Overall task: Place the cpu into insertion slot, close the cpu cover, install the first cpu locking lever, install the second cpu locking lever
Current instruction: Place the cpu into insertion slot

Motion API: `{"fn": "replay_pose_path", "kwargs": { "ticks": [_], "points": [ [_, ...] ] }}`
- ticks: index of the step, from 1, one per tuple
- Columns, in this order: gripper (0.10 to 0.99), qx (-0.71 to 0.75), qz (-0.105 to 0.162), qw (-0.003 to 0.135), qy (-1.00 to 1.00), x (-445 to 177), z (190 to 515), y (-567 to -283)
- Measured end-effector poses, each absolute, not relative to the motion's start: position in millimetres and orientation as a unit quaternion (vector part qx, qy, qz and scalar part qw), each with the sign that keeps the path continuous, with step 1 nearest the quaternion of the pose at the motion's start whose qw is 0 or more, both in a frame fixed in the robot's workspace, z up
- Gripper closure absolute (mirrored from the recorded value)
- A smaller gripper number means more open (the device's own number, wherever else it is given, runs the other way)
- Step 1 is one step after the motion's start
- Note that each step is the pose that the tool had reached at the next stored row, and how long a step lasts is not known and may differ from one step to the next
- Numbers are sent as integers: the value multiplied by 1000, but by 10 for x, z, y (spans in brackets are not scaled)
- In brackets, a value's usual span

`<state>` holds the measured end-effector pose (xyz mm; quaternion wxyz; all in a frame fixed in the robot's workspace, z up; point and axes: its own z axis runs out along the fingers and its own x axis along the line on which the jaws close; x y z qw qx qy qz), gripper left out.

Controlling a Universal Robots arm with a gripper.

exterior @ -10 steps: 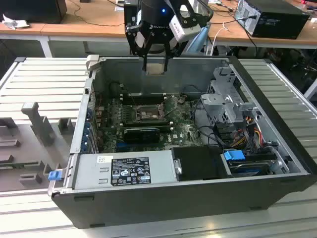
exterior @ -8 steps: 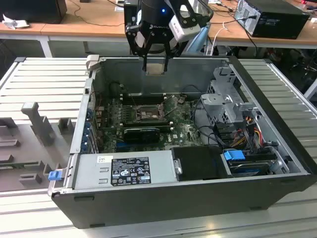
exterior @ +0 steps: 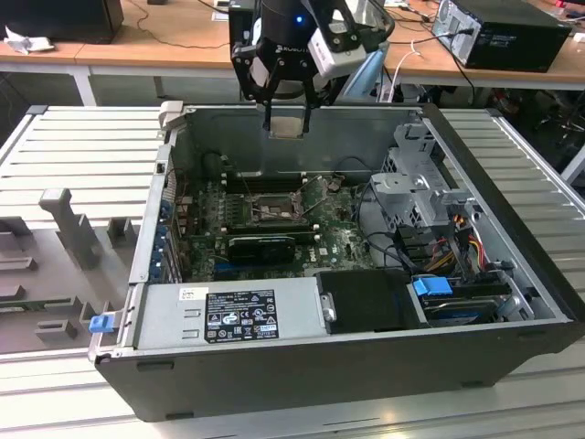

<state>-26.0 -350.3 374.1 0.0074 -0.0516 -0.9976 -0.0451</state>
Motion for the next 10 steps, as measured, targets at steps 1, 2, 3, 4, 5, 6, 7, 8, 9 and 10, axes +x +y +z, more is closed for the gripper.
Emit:
{"fn": "replay_pose_path", "kwargs": {
  "ticks": [1, 2, 3, 4, 5, 6, 7, 8, 9, 10],
  "points": [
    [561, -53, -45, 7, -998, -260, 3740, -3503],
    [561, -55, -45, 7, -997, -260, 3740, -3503],
    [561, -57, -45, 7, -997, -260, 3741, -3503],
    [561, -58, -45, 7, -997, -260, 3741, -3503],
    [561, -60, -45, 7, -997, -260, 3740, -3503],
    [561, -68, -45, 7, -997, -260, 3741, -3503],
    [561, -75, -45, 6, -996, -260, 3740, -3503],
    [561, -78, -45, 6, -996, -260, 3740, -3503],
    [561, -81, -45, 6, -996, -260, 3740, -3503],
    [561, -85, -45, 6, -995, -260, 3740, -3503]
  ]
}}
